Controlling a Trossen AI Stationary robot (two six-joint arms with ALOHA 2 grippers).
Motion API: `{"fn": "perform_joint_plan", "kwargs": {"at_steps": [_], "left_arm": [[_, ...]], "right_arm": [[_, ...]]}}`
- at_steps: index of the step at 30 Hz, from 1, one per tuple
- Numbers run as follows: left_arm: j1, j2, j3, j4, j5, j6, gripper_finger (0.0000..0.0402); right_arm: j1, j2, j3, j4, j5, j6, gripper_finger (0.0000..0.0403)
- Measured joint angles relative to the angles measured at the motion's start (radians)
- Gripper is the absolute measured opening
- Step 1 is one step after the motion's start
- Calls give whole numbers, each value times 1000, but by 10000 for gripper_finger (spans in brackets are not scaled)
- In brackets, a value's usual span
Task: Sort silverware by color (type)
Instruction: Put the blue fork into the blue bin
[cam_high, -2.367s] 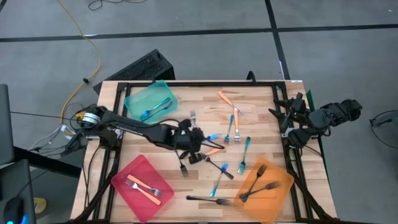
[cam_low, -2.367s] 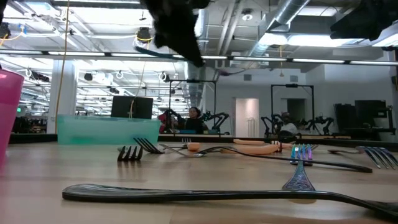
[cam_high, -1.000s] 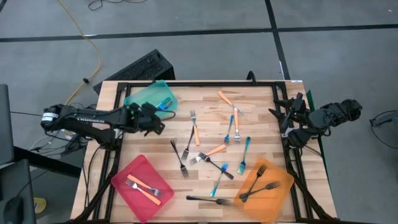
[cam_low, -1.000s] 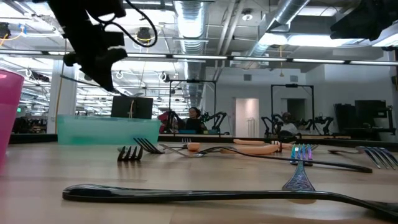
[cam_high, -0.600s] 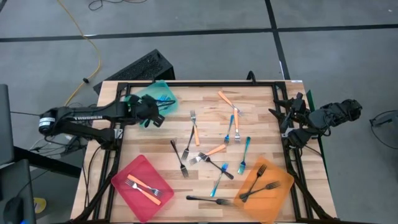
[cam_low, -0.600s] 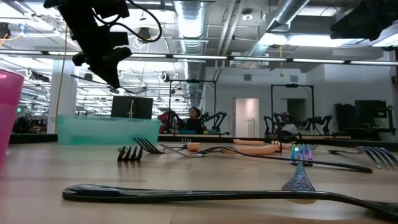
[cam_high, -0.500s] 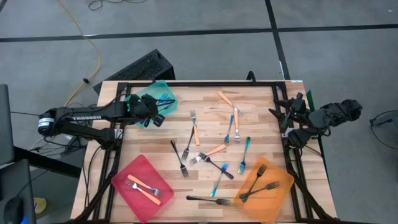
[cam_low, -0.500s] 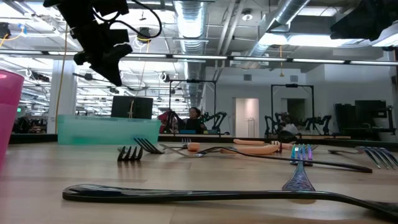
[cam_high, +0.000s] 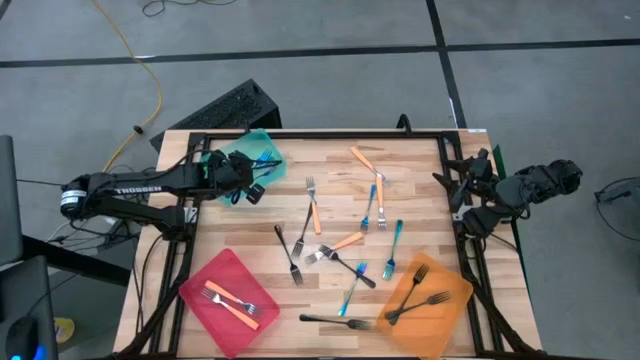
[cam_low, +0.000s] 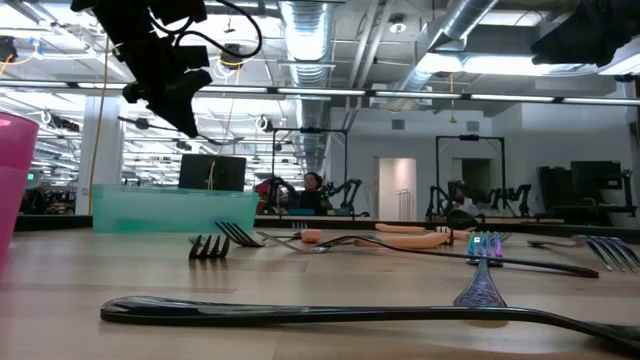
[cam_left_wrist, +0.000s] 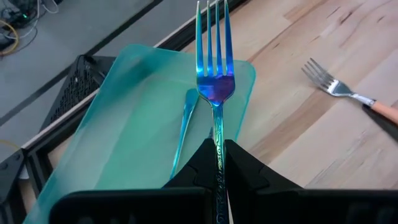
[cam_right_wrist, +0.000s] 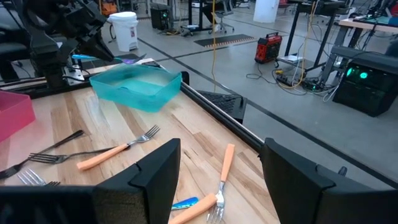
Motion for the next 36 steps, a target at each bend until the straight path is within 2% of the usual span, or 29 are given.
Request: {"fn": "perform_joint_plan", "kwargs": {"at_steps": [9, 17, 21, 36], "left_arm": [[171, 1, 0, 141, 124, 158, 0], [325, 1, -33, 193, 174, 188, 0], [342, 2, -73, 242, 225, 188, 0], [342, -4, -73, 310, 221, 233, 0]], "right_arm": [[0, 0, 0, -8, 23, 19, 242], [0, 0, 0, -8, 24, 19, 242], [0, 0, 0, -8, 24, 19, 242], [0, 0, 0, -27, 72, 52, 242]]}}
